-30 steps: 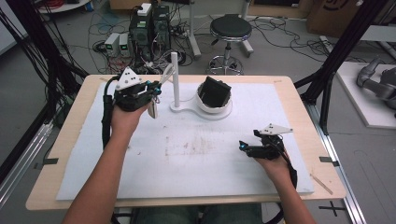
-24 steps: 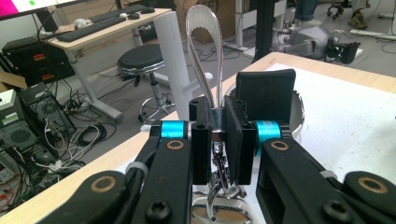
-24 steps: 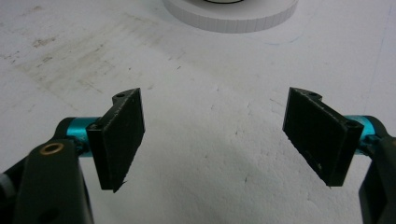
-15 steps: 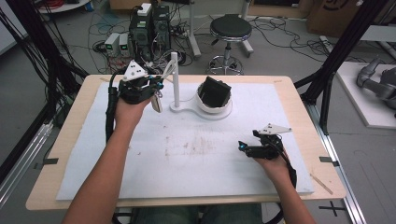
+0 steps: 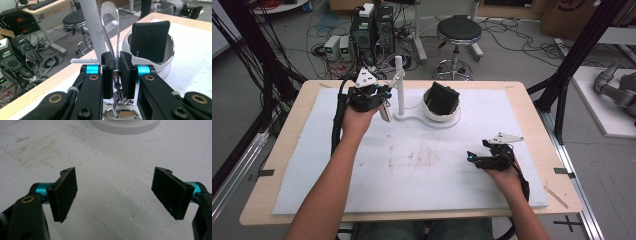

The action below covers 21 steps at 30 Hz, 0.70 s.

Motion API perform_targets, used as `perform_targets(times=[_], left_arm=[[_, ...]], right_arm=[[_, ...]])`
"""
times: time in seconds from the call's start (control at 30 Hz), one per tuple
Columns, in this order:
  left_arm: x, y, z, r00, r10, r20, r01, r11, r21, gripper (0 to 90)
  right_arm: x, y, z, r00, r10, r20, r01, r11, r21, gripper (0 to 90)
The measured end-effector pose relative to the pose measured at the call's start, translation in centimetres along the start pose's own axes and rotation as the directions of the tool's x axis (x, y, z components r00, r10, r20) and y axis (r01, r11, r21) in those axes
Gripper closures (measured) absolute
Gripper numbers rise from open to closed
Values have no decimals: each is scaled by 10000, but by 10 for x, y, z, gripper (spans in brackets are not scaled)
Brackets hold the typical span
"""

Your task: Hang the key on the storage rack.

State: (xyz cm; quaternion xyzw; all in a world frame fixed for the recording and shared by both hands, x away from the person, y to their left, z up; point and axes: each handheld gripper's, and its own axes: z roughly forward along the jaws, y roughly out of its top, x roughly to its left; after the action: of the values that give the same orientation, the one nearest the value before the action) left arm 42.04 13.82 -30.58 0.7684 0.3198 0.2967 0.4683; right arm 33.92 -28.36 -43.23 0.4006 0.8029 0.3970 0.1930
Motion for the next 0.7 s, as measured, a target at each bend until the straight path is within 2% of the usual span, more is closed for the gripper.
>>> perform_targets(times=[0.23,0.5,0.57,0.7], left_arm=[[0,-3,9,10000,26,-91,-23,9995,300,813],[2,-14,14,9997,-232,-23,232,9983,525,803],[4,-15,12,9995,-296,-136,303,9981,543,684],[6,-16,7,9987,-482,-193,489,9980,401,611]], right_arm=[[0,0,1,10000,-14,-40,15,10000,70,211],[-1,0,1,10000,52,-43,-52,10000,66,211],[-1,0,1,10000,2,-59,-2,10000,71,210],[-1,0,1,10000,43,-69,-43,10000,46,211]])
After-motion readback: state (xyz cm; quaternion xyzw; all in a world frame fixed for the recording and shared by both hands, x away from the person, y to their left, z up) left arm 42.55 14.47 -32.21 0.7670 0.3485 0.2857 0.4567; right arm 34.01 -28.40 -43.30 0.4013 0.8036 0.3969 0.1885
